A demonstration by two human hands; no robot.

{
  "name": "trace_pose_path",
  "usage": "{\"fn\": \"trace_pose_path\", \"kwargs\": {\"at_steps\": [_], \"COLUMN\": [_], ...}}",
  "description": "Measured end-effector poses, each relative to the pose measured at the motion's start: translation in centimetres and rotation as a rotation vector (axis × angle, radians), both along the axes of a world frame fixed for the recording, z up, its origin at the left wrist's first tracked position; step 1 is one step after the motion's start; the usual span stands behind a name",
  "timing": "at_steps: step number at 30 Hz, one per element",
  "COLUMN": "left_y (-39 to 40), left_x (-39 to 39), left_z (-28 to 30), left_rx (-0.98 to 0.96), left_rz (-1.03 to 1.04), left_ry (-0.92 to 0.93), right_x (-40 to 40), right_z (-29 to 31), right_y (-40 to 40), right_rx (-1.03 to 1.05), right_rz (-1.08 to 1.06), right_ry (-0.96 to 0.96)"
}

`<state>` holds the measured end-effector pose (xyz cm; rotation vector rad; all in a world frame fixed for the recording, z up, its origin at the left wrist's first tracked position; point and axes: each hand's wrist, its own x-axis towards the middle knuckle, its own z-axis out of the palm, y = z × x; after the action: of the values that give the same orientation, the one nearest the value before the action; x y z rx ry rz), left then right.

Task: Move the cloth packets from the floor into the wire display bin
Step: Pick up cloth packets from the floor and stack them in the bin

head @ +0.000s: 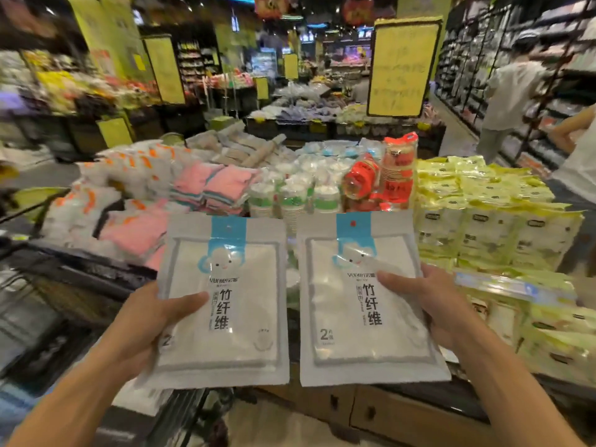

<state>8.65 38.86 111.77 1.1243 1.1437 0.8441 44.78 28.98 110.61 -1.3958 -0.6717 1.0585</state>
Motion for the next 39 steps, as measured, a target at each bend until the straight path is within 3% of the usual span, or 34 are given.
{"fn": "trace_pose_path", "kwargs": {"at_steps": [10,24,39], "left_y": [-5.1,-7.8,2.4], "left_x": [-17.3,-44.1,-50.4], "left_z": [-0.7,-3.3,-6.0], "left_rx": [-0.048,-0.065,-0.156], "left_rz": [0.405,0.680,0.727], "left_ry": [0.011,-0.032,-0.058], "right_x": [-16.5,-43.3,-51.5], "right_z": [0.8,-1.7,-6.4], "right_y": [5.9,11.4,24.3], "right_rx": [0.013,-0.024,-0.070], "right_rz": [0.294,0.554,0.597], "right_ry": [-0.052,0.003,0.071]}}
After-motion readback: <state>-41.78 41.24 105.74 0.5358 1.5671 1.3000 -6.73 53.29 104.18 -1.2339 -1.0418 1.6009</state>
